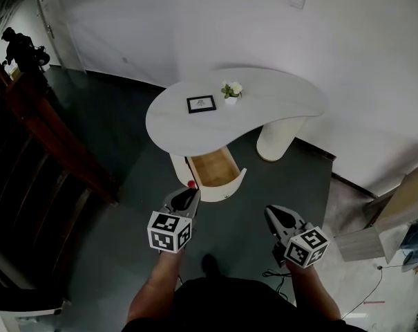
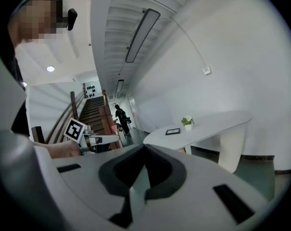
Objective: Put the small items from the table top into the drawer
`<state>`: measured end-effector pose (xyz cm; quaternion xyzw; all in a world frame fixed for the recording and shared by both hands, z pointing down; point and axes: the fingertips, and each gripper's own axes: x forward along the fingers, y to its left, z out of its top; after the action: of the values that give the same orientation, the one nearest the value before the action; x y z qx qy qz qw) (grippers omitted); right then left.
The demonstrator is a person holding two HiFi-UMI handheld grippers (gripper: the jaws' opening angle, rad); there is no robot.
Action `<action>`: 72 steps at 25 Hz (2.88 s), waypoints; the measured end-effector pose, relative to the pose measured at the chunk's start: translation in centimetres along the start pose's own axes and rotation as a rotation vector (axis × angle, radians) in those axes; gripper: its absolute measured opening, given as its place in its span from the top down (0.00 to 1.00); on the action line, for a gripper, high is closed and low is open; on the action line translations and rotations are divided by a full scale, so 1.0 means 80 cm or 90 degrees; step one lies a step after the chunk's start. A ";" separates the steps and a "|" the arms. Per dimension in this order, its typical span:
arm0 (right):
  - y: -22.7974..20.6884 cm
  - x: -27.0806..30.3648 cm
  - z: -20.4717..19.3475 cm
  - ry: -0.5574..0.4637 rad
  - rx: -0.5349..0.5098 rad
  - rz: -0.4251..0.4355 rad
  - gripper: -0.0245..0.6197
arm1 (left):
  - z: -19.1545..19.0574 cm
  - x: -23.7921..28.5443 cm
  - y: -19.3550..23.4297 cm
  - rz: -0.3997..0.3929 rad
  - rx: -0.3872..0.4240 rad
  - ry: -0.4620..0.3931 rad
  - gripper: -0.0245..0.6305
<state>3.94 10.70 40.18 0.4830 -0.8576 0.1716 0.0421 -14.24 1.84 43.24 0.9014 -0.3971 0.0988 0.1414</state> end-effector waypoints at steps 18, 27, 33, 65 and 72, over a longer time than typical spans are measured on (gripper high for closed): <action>0.007 0.096 0.007 0.030 -0.005 0.029 0.94 | -0.006 0.011 0.063 0.007 -0.030 0.003 0.88; -0.019 0.134 0.025 0.026 -0.001 0.069 0.94 | 0.004 0.035 0.071 0.028 -0.035 0.012 0.88; -0.079 0.148 0.023 0.040 0.020 0.068 0.94 | 0.009 0.092 0.063 0.024 -0.032 0.034 0.88; -0.179 0.236 0.024 0.131 0.019 0.175 0.94 | 0.013 0.188 0.075 0.096 -0.058 0.064 0.88; -0.144 0.244 0.006 0.146 0.015 0.153 0.94 | -0.010 0.183 0.103 0.073 -0.055 0.078 0.88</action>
<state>3.32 -10.84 47.33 0.3546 -0.8968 0.2395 0.1128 -10.68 -13.24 49.68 0.8626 -0.4424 0.1445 0.1985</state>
